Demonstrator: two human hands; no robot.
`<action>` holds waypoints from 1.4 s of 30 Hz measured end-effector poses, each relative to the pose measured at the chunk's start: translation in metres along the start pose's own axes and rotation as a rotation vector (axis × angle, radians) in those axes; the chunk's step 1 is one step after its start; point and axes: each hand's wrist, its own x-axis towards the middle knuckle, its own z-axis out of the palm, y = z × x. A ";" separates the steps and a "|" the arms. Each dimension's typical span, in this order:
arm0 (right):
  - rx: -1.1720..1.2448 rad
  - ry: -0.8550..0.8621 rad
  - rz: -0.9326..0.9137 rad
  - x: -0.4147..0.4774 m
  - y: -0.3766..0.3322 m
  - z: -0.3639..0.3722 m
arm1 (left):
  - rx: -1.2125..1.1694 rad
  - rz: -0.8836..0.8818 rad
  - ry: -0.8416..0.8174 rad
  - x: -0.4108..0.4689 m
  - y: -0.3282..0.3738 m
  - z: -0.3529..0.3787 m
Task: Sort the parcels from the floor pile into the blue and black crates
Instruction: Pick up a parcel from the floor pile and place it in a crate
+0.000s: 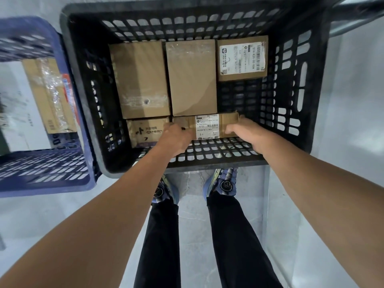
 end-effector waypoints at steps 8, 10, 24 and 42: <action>0.427 0.026 -0.200 -0.139 -0.040 -0.035 | -0.351 0.161 0.225 -0.121 0.026 -0.070; 0.447 0.018 -0.312 -0.189 -0.063 -0.047 | -0.464 0.207 0.235 -0.167 0.038 -0.095; 0.408 0.118 -0.773 -0.553 -0.196 -0.072 | -0.888 0.470 0.353 -0.488 0.048 -0.276; 0.093 -0.229 -1.179 -0.783 -0.306 0.035 | -1.321 0.603 0.785 -0.721 -0.109 -0.319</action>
